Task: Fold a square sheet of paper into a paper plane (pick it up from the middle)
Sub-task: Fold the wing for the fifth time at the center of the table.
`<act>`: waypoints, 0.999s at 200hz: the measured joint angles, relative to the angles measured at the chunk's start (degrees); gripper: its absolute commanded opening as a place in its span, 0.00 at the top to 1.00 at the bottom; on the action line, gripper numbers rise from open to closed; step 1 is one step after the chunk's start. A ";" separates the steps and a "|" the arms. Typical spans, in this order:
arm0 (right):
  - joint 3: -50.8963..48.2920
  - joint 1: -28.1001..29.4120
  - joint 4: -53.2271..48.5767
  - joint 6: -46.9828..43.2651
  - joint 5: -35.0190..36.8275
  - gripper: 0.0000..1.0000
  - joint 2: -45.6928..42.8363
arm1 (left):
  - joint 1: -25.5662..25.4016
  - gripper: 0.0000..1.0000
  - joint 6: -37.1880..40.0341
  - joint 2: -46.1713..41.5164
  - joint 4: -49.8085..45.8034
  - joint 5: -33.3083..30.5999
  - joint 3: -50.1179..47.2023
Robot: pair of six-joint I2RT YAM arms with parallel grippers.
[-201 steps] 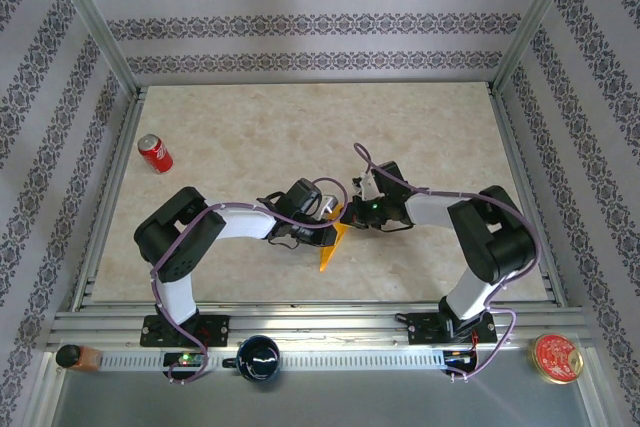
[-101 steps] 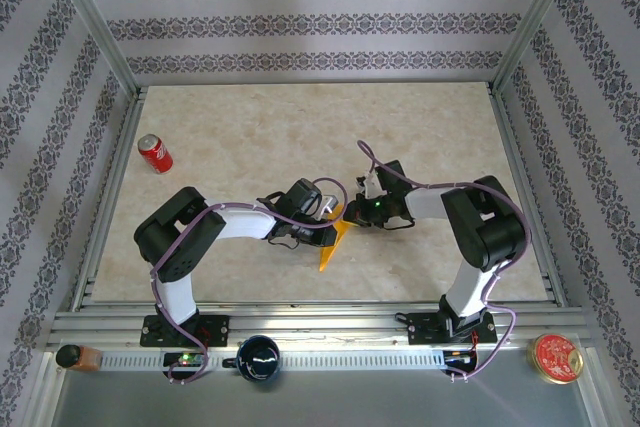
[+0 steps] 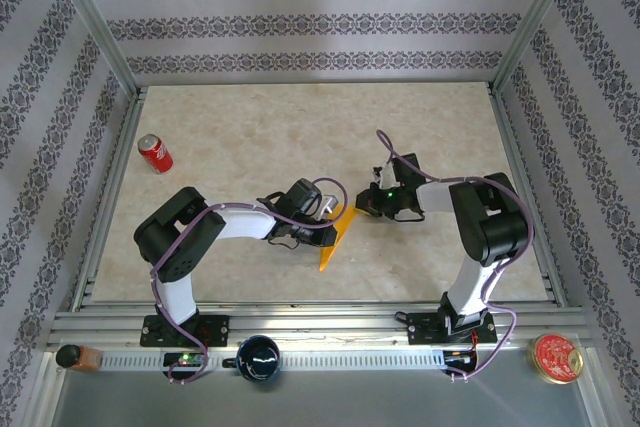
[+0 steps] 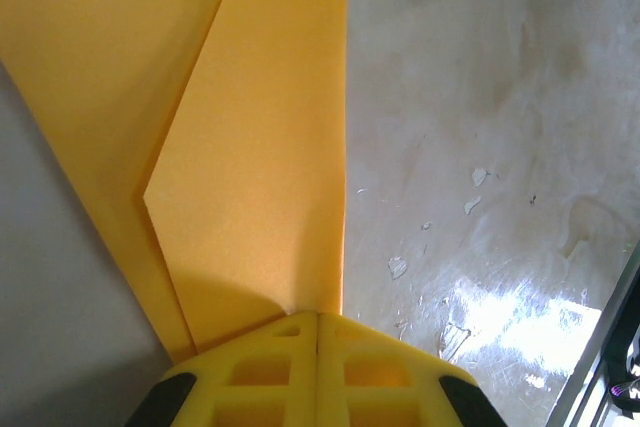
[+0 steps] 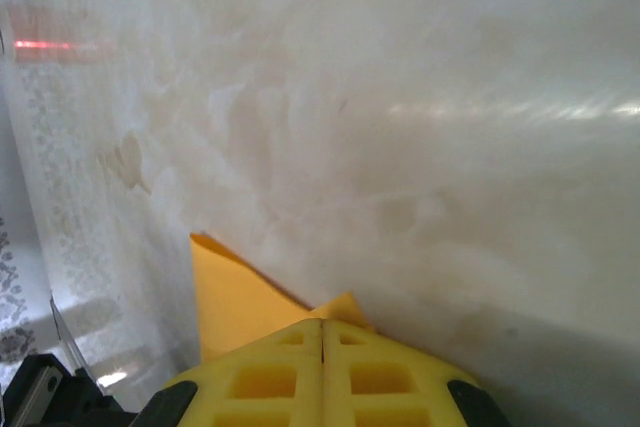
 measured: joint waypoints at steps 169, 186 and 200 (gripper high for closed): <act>-4.11 8.09 1.18 4.28 6.95 1.00 -4.63 | -0.46 1.00 -0.04 -0.50 -6.16 -0.26 2.19; -4.57 7.74 2.08 5.42 6.91 1.00 -4.63 | -0.48 1.00 -0.04 -0.96 -8.41 -0.48 2.78; -4.79 7.72 2.56 5.92 6.78 1.00 -4.61 | -0.50 1.00 -0.24 -1.95 -10.93 -0.48 2.95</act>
